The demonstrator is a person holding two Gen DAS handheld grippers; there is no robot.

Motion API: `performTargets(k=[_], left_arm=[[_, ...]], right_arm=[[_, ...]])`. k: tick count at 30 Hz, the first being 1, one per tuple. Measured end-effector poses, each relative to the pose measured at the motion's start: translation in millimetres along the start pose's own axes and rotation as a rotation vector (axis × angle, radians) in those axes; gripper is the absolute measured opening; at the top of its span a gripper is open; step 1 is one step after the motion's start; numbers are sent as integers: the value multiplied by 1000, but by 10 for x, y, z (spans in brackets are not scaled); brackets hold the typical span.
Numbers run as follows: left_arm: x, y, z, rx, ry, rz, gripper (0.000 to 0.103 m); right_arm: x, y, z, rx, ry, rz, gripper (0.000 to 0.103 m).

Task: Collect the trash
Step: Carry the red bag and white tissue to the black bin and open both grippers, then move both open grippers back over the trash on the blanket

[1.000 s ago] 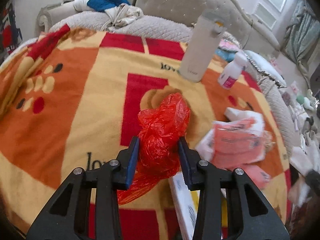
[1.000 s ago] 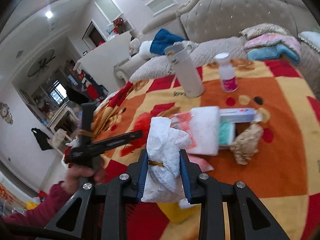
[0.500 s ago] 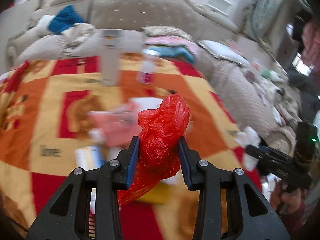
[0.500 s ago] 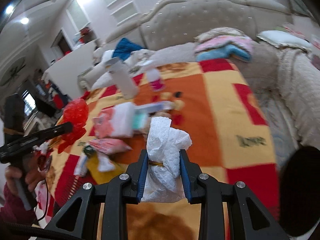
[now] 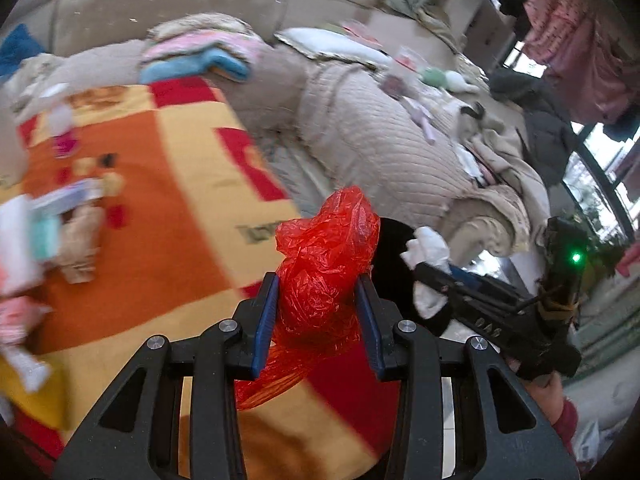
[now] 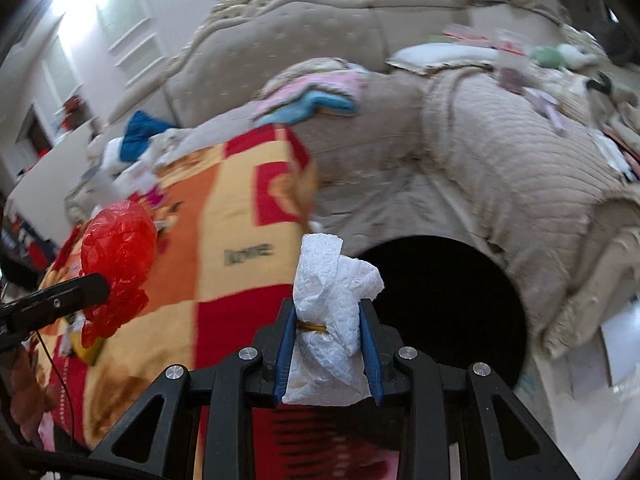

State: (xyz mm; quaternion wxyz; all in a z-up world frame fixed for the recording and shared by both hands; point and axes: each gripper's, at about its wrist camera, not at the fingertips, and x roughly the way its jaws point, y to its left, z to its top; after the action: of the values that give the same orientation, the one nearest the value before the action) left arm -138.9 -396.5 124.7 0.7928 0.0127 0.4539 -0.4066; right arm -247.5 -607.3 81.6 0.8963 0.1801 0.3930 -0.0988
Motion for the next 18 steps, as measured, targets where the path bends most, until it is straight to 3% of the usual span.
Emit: performTargets(k=[8,9,10,11,12,18], left_arm=[[651,-413,57,-25,55,-123,41],[695,-426,60,-35,59,-134,44],[727,-428,66,-49,63,-141,52],[751,-411,69,-70,67,-140,60],[759,-401,70,-86,65,-139,61],[653,-281,34,-85,62,-77,61]], right_arm=[[28,-464,-37,79,-1,-78,30],[30,-489,-40,85,-2,-88,36],[26,-497,-45,92,-4,-92,50],[14,-518,-46,102,-9,-93,57],[12,-528,-51,105,-14,-92,67],[35,-436,-86,84,-15,-82,68]])
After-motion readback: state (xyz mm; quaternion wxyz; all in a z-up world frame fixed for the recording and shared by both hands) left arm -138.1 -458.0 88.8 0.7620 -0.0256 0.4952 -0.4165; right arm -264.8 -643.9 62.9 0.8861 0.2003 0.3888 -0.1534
